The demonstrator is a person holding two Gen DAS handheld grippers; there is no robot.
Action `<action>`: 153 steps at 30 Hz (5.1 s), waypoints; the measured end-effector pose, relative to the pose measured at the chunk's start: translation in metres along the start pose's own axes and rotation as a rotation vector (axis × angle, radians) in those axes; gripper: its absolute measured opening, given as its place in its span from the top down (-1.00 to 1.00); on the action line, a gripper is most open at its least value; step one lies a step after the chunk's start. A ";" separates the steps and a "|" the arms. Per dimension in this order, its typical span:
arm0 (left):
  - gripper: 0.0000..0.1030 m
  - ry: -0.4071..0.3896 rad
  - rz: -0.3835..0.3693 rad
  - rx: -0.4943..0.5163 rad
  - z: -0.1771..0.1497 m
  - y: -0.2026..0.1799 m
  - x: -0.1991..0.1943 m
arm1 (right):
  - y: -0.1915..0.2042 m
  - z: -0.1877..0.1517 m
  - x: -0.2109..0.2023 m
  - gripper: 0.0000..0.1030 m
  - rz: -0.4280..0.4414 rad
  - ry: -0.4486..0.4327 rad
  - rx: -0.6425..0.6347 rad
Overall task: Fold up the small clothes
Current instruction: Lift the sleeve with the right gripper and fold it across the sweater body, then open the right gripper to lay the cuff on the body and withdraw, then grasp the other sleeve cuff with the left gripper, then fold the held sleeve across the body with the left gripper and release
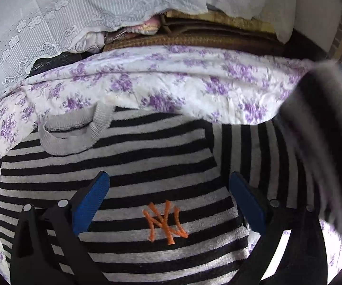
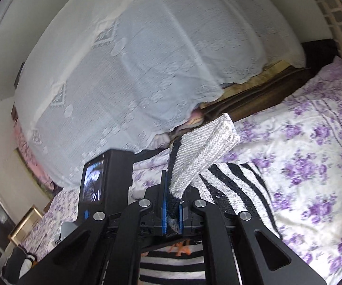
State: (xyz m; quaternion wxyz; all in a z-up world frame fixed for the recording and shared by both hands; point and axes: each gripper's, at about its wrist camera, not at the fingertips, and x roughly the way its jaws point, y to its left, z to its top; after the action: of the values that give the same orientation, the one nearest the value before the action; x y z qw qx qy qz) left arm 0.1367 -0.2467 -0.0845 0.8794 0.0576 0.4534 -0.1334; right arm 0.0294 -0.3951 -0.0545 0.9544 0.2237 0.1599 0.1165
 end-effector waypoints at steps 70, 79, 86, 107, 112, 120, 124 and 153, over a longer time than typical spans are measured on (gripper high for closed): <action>-0.92 0.074 0.091 -0.178 -0.095 0.185 0.010 | -0.044 -0.104 0.059 0.42 -0.007 0.415 0.244; -0.92 0.110 0.130 -0.276 -0.080 0.213 0.023 | -0.030 -0.053 0.095 -0.08 0.006 0.347 0.257; -0.92 0.047 0.125 -0.276 -0.090 0.211 0.008 | -0.036 -0.081 0.090 -0.24 -0.100 0.348 0.187; -0.91 -0.015 0.100 -0.767 -0.217 0.399 -0.109 | -0.008 -0.118 -0.054 -0.93 -0.433 0.180 -0.120; -0.91 -0.058 0.038 -0.845 -0.216 0.420 -0.104 | 0.019 -0.121 -0.060 -0.93 -0.373 0.133 -0.210; -0.91 -0.060 0.018 -0.964 -0.194 0.442 -0.086 | 0.108 -0.091 -0.040 -0.93 -0.103 0.098 -0.260; -0.84 -0.096 -0.007 -1.007 -0.193 0.456 -0.082 | 0.145 -0.083 -0.011 -0.93 -0.044 0.092 -0.220; 0.74 -0.221 0.130 -0.673 -0.167 0.411 -0.129 | 0.119 -0.098 0.033 -0.93 0.014 0.206 -0.050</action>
State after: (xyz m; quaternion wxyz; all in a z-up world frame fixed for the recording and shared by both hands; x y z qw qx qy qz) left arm 0.0531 0.2074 -0.0848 0.8994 -0.2210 0.3698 0.0741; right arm 0.0071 -0.2434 -0.0905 0.9373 0.1879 0.2526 0.1493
